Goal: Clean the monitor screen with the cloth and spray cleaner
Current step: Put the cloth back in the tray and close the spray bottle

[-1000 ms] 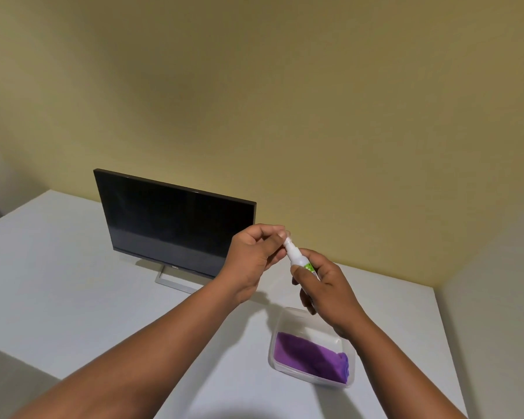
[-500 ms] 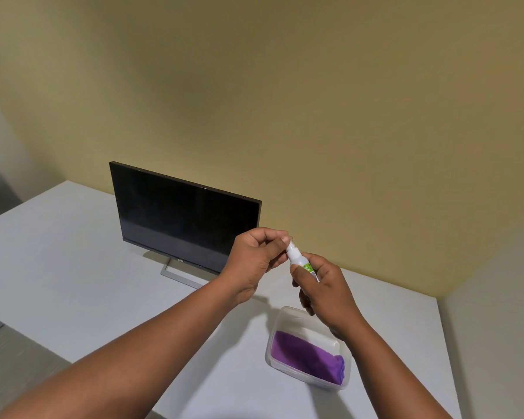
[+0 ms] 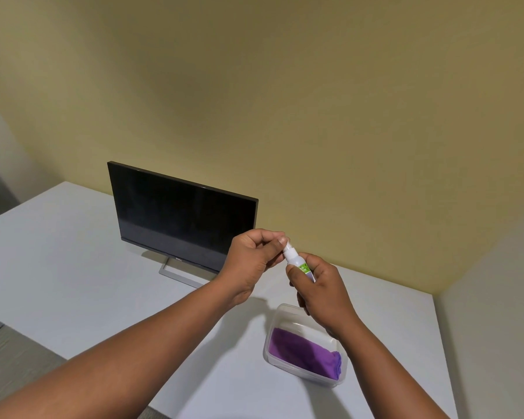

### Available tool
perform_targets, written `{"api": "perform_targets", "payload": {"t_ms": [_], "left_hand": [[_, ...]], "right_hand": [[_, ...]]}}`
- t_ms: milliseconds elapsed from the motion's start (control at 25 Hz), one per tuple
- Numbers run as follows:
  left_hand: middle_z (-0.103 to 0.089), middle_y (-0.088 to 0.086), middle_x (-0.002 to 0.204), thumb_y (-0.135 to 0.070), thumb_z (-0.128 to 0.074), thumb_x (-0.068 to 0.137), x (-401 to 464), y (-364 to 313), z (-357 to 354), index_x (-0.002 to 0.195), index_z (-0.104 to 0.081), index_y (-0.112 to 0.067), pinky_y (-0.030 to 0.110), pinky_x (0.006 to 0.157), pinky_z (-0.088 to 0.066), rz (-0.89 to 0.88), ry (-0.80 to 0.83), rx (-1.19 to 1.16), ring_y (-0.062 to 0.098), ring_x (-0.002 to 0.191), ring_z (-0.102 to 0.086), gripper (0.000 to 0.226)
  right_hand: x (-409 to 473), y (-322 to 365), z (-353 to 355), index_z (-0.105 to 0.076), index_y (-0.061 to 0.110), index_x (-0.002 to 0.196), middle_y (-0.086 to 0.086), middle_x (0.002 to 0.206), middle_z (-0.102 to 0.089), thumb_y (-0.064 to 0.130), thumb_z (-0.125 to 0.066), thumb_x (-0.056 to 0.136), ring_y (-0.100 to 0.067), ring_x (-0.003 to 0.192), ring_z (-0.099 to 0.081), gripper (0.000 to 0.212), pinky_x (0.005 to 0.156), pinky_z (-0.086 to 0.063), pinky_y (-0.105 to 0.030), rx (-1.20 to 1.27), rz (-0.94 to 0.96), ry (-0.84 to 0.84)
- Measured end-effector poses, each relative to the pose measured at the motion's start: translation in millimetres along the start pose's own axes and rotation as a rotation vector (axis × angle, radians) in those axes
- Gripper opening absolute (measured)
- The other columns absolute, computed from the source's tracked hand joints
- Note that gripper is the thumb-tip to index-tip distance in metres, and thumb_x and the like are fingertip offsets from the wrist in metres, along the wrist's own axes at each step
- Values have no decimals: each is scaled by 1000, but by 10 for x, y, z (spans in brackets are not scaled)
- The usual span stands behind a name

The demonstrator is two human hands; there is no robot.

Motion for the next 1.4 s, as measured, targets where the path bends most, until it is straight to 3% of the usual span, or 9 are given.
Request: {"api": "perform_targets", "payload": {"t_ms": [440, 800, 1040, 1160, 1320, 1400], "left_hand": [[-79, 9, 98, -4, -72, 93, 1, 26, -43, 91, -78, -9, 23, 78, -59, -57, 13, 117, 13, 86, -75, 8], [-78, 10, 102, -3, -70, 95, 40, 42, -82, 93, -76, -5, 21, 75, -58, -7, 11, 38, 11, 85, -76, 7], [-79, 10, 100, -5, -71, 95, 49, 27, -72, 91, -77, -12, 24, 79, -59, -71, 36, 148, 15, 90, -75, 10], [-78, 10, 101, -5, -68, 97, 35, 28, -63, 101, -72, -11, 25, 81, -58, -54, 110, 116, 16, 93, -75, 9], [-79, 9, 103, -7, -69, 97, 34, 9, -72, 113, -65, -15, 23, 76, -57, 15, 155, 59, 12, 86, -73, 18], [-79, 11, 106, -8, -70, 96, 30, 3, -51, 120, -59, -16, 25, 76, -57, 92, 178, 30, 14, 86, -73, 27]], "right_hand": [[-25, -75, 45, -66, 27, 94, 5, 64, -46, 46, -59, 85, -17, 55, -39, 22, 54, -37, -32, -83, 22, -42], [-2, -37, 47, -68, 32, 94, 2, 65, -51, 45, -60, 85, -17, 51, -42, 18, 45, -38, -24, -33, 27, -42], [-1, -82, 45, -65, 28, 98, 11, 57, -43, 45, -57, 86, -15, 53, -38, 22, 52, -38, -32, -99, 39, -56], [8, -75, 25, -61, 37, 105, 11, 58, -49, 46, -59, 84, -14, 52, -43, 23, 54, -42, -35, -83, 51, -46], [19, -110, 30, -36, 62, 134, -6, 76, -58, 34, -63, 88, -18, 54, -49, 60, 52, -45, -36, -43, 60, 19], [13, -116, 41, -23, 71, 141, -5, 85, -62, 27, -61, 91, -21, 54, -52, 77, 51, -49, -33, -37, 49, 98]]}}
Point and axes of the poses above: each hand's wrist, its own x-axis towards the middle knuckle, its own z-axis out of the back of the hand, y = z × x, the point moved 2 cm from there along x, towards the middle knuckle
